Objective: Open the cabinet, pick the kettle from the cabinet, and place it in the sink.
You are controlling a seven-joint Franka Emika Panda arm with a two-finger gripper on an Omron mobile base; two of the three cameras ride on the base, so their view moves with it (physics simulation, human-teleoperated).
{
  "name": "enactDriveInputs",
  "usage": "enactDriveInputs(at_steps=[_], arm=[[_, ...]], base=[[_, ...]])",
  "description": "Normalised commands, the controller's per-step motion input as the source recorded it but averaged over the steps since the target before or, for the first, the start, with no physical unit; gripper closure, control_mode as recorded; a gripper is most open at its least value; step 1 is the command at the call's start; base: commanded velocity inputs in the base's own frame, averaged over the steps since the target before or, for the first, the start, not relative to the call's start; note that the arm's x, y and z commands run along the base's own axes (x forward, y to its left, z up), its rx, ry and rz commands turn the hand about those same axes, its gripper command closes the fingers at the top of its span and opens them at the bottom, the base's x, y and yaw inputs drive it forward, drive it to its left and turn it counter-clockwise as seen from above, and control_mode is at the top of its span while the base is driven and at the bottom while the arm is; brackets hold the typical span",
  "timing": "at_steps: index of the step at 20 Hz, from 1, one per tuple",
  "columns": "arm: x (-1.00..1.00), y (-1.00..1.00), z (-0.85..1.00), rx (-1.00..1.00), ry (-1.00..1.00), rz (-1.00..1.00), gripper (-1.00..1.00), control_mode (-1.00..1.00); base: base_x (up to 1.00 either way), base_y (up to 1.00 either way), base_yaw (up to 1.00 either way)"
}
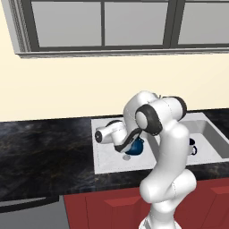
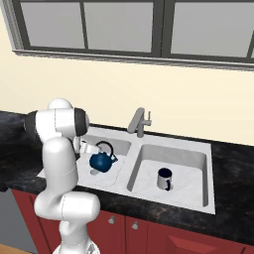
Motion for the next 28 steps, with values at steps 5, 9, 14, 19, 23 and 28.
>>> enactDriveInputs(at_steps=[5, 9, 14, 19, 23, 28], arm=[[-0.42, 0.00, -0.39, 0.06, -0.20, -0.09, -1.00, -1.00], [-0.38, -0.02, -0.40, 0.08, -0.23, -0.10, -1.00, -1.00], [-0.44, 0.07, -0.39, 0.07, -0.21, -0.11, -1.00, -1.00], [-0.36, 0.18, -0.35, 0.10, -0.22, -0.09, -1.00, -1.00], [-0.23, 0.24, -0.38, 0.08, -0.12, -0.10, -1.00, -1.00], [-0.15, 0.19, -0.41, 0.05, -0.01, -0.09, -1.00, -1.00]], base=[[0.00, 0.00, 0.00], [0.00, 0.00, 0.00], [0.00, 0.00, 0.00], [0.00, 0.00, 0.00], [0.00, 0.00, 0.00], [0.00, 0.00, 0.00]])
